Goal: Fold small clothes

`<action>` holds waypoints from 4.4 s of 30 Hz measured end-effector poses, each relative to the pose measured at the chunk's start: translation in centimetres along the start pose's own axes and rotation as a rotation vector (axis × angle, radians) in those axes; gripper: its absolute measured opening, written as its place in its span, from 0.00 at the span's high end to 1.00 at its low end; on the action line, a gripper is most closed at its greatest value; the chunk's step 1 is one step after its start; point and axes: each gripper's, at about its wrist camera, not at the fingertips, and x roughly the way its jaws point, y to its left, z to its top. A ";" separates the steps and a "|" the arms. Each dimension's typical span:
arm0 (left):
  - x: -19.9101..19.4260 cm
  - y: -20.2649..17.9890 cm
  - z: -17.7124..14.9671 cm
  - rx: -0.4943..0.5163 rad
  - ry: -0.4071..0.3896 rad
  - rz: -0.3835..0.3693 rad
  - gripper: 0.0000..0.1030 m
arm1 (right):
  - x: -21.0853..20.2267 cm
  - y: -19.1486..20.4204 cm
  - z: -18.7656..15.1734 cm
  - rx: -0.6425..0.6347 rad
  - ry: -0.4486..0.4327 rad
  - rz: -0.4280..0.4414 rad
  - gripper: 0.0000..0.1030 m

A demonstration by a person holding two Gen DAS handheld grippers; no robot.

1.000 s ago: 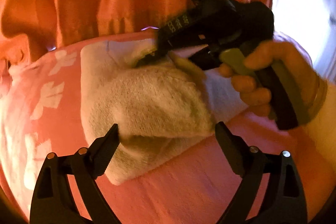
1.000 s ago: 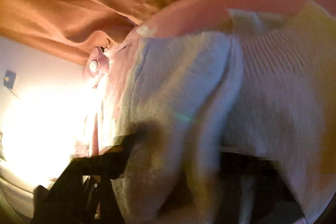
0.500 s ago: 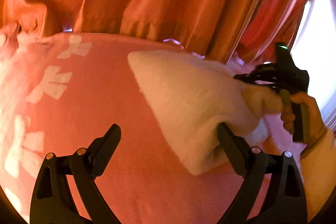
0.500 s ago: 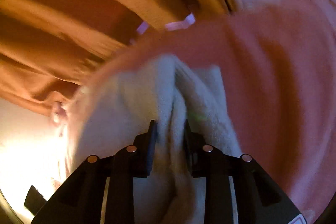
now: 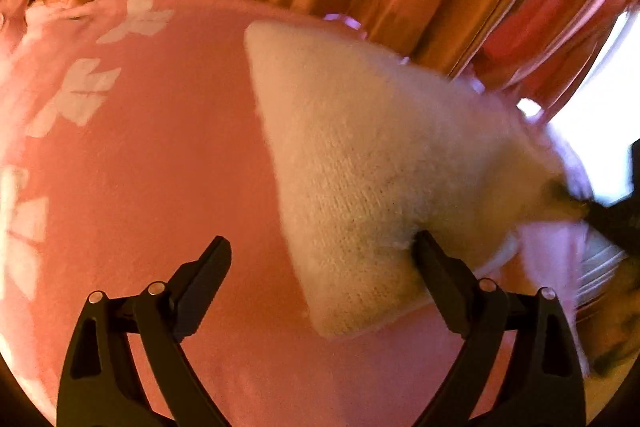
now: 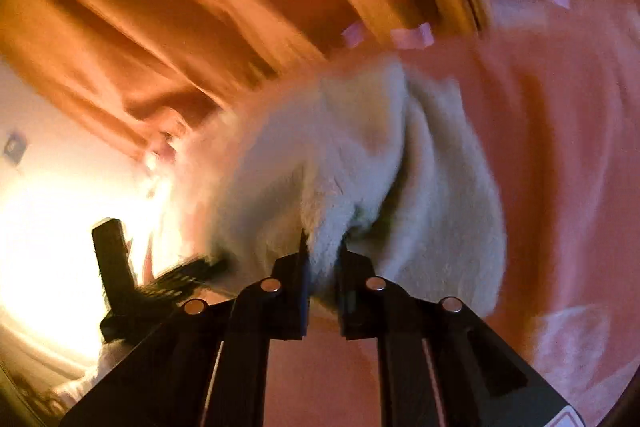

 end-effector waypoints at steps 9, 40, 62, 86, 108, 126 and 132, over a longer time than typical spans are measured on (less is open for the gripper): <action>1.5 0.3 -1.1 -0.005 0.079 0.011 0.10 | 4.5 -3.9 -3.4 0.012 0.247 -0.199 0.83; -1.2 -2.1 0.1 0.026 -0.089 0.014 0.08 | 0.9 -1.9 5.2 0.025 -0.200 -0.211 0.83; -4.0 -0.2 1.7 -0.025 -0.193 0.118 0.08 | 7.6 6.6 -0.7 -0.202 0.151 -0.143 0.89; 1.5 -4.3 -1.5 0.060 -0.001 0.094 0.06 | 1.3 -2.6 -1.8 0.031 0.079 -0.394 0.80; 1.4 -3.8 -1.0 0.022 0.005 0.064 0.07 | 5.2 1.2 -2.5 -0.149 0.121 -0.418 0.78; 5.7 0.7 3.1 -0.261 0.067 -0.278 0.04 | 6.5 -7.8 -2.1 0.321 0.099 -0.205 0.10; 5.6 -0.8 3.2 -0.181 0.044 -0.297 0.15 | 6.5 -4.7 -1.3 0.208 0.091 -0.177 0.58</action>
